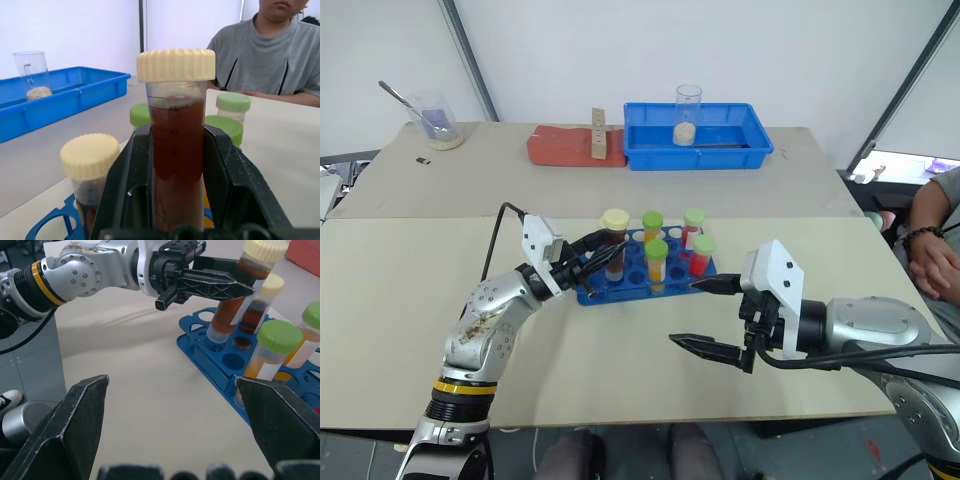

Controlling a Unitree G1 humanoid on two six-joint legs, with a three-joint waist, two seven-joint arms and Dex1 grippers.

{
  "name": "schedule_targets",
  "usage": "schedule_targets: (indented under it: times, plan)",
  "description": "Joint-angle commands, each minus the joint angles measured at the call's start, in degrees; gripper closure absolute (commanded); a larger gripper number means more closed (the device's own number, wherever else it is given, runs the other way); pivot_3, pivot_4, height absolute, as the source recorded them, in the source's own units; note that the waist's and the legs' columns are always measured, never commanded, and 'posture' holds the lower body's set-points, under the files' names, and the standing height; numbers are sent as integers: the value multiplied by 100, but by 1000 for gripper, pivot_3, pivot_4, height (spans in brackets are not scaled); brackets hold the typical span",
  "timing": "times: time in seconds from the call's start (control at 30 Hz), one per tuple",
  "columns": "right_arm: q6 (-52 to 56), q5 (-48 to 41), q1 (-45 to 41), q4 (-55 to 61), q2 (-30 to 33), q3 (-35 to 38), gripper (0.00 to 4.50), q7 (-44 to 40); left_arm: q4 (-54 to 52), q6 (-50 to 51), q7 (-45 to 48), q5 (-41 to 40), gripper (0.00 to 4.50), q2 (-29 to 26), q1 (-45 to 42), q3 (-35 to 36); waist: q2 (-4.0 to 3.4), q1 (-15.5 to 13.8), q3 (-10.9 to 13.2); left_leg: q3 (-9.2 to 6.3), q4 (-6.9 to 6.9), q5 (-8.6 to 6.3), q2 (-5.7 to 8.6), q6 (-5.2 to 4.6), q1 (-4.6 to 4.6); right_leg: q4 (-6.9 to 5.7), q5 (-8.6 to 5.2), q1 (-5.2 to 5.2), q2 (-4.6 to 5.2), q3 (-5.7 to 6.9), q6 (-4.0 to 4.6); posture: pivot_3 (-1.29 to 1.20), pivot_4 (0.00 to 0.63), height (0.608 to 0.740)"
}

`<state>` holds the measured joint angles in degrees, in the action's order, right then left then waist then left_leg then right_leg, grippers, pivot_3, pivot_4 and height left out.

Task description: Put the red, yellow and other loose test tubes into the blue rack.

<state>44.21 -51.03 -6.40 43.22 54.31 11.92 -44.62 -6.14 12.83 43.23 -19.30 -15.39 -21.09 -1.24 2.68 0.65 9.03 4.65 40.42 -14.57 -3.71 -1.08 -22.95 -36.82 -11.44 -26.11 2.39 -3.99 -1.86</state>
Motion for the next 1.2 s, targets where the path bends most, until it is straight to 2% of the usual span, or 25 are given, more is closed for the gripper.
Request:
schedule_targets:
  times: [0.03, 1.2]
  plan:
    - [-50, -33, 15, 146, 25, 117, 0, 28, -136, -113, 43, -44, 3619, -19, 76, -84, 0, 5, 0, 0, 0, 0, 0, 0, 0, 1, 0, 0, 0, 0, 0, 0, 150, 705]
    - [-154, 70, 111, 243, -199, 54, 0, 208, 253, -819, -300, 232, 3620, -78, 320, -108, 0, 20, 0, 2, -1, 0, -2, 0, 5, 1, -1, 0, 0, 0, 4, 0, 150, 705]
